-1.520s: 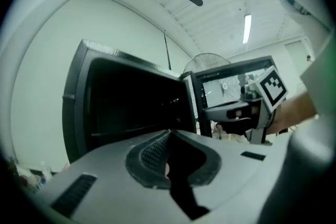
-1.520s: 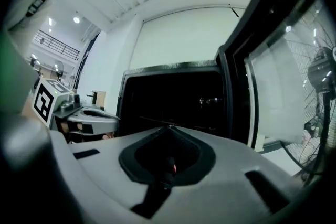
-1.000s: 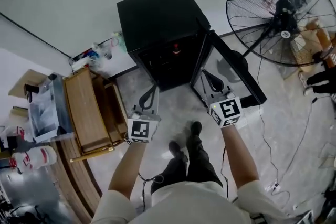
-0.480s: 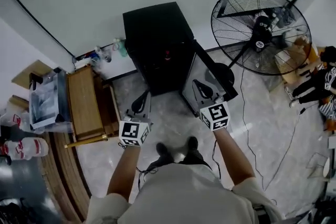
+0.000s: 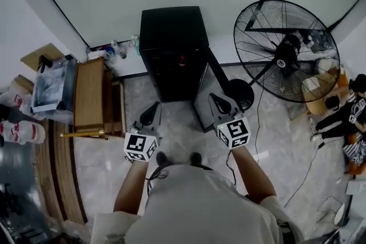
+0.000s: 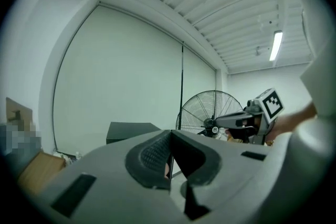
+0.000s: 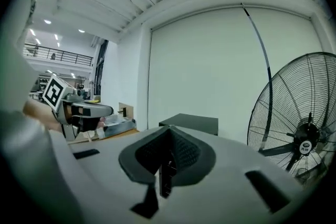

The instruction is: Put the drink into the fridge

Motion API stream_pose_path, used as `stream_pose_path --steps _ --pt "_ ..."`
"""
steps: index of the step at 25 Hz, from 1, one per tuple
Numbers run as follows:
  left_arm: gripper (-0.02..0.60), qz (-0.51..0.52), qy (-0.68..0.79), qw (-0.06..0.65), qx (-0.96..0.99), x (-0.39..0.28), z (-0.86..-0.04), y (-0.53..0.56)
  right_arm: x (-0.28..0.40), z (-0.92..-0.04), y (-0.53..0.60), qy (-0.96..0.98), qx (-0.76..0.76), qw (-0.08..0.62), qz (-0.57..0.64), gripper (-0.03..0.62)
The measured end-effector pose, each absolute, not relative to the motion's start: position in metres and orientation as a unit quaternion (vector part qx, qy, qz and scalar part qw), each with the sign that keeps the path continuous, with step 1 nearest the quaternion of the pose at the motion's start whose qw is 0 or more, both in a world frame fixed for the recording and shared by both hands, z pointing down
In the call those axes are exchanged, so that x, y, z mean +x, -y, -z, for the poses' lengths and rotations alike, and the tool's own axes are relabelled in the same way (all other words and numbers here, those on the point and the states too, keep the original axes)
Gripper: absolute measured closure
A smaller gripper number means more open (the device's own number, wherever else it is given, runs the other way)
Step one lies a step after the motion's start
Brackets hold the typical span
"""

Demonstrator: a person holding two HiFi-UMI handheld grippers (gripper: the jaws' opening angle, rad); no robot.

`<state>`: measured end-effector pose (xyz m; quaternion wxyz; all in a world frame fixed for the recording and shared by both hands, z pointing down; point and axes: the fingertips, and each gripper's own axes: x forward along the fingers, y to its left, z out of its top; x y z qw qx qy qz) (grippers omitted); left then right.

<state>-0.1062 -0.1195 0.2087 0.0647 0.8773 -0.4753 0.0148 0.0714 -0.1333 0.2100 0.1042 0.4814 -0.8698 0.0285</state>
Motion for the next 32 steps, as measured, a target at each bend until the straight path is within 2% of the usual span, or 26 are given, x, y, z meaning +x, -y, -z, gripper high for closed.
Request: stream_pose_path --steps 12,32 --pt "0.572 -0.017 0.519 0.068 0.852 -0.116 -0.207 0.081 0.094 -0.209 0.119 0.876 0.471 0.094 -0.03 0.594" --pt "0.572 -0.017 0.506 0.075 0.859 -0.163 -0.206 0.079 0.058 -0.198 0.111 0.87 0.485 0.09 -0.026 0.595"
